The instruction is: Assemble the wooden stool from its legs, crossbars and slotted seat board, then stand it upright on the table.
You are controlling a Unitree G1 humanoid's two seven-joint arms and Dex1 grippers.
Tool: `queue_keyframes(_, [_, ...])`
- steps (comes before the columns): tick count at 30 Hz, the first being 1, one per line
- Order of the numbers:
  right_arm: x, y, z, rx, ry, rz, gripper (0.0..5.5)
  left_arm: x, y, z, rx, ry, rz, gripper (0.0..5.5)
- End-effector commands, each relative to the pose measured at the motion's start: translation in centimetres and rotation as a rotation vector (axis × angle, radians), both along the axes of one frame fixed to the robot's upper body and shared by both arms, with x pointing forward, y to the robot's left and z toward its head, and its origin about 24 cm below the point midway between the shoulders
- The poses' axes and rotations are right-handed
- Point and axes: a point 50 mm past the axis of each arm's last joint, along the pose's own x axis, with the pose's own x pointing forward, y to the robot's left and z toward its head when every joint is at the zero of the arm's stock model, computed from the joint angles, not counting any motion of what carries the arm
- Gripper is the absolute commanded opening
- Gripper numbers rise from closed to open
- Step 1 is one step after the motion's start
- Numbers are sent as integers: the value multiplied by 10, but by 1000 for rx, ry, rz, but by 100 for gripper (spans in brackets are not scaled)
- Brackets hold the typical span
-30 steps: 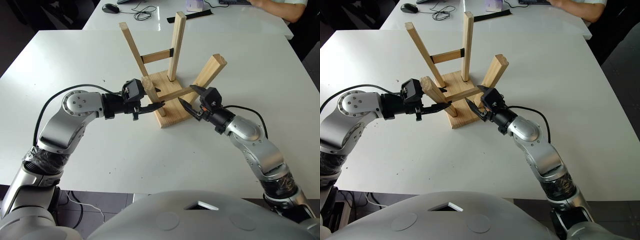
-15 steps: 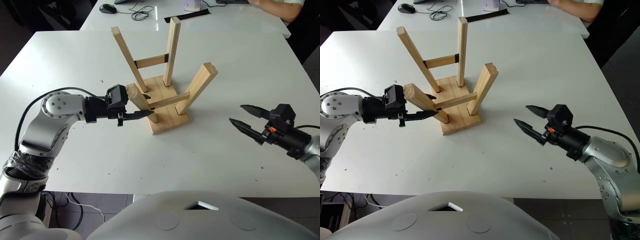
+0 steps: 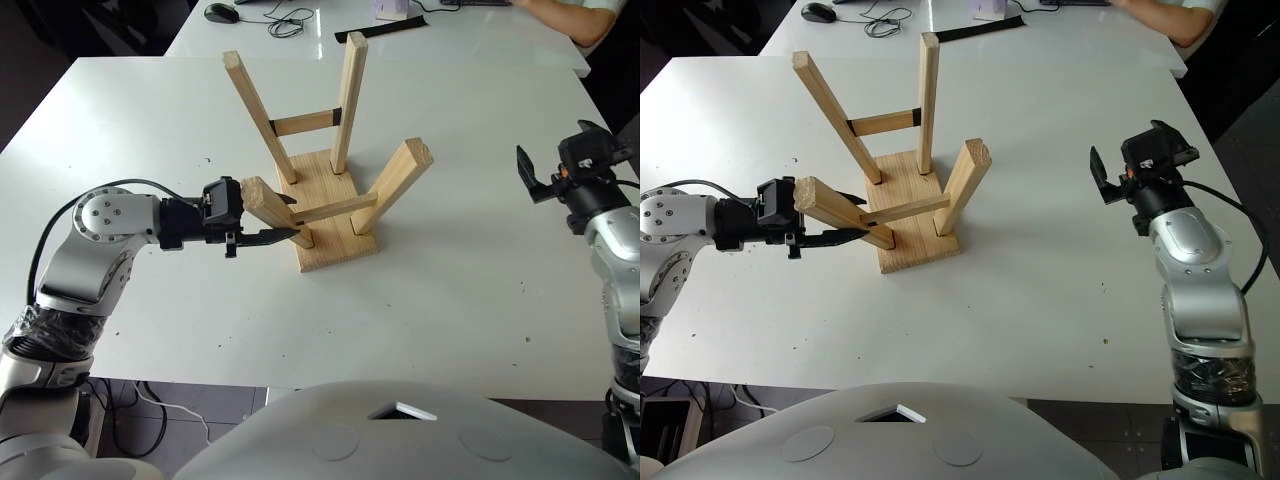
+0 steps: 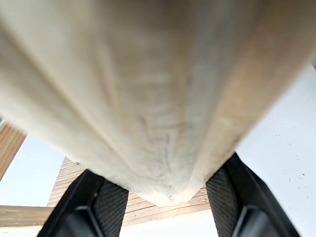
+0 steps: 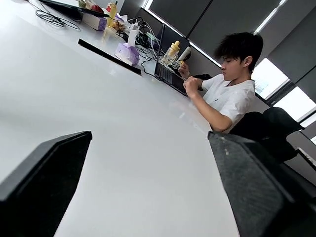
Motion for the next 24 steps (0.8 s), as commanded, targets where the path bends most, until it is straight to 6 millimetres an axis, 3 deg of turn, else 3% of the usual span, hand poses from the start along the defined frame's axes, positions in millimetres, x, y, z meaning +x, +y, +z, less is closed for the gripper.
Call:
queue_keyframes(1, [7,128,-2,198,34,385,509,-7,-6,-33,216,108,-18,211])
queue_keyframes(2, [-6,171,13,318,15,571,526,-6,-9,-32,222,107,-22,211])
queue_keyframes(3, [-21,200,29,414,3,715,535,-6,-11,-31,226,107,-25,211])
queue_keyframes(4, [-33,217,41,467,-10,817,535,-6,-13,-30,229,107,-27,211])
queue_keyframes(6, [-40,222,49,484,-4,849,535,-4,-16,-28,238,102,-28,211])
queue_keyframes(8, [-29,205,41,457,16,729,535,-3,-18,-27,242,98,-24,211])
queue_keyframes(11, [-11,154,21,348,27,452,535,-2,-19,-27,249,91,-7,211])
queue_keyframes(14, [-8,70,9,244,2,75,535,-2,-14,-29,260,94,46,211])
queue_keyframes(17, [-28,-22,7,44,-27,-288,535,-2,-8,-31,264,97,94,211])
queue_keyframes(19, [-43,-67,18,-112,-66,-450,535,-3,-5,-32,266,99,120,211])
queue_keyframes(20, [-46,-78,23,-162,-86,-485,535,-4,-4,-32,266,99,130,211])
queue_keyframes(22, [-41,-72,26,-203,-114,-460,535,-3,-3,-32,265,98,139,211])
queue_keyframes(24, [-21,-31,16,-126,-129,-312,535,-2,-5,-32,262,98,135,211])
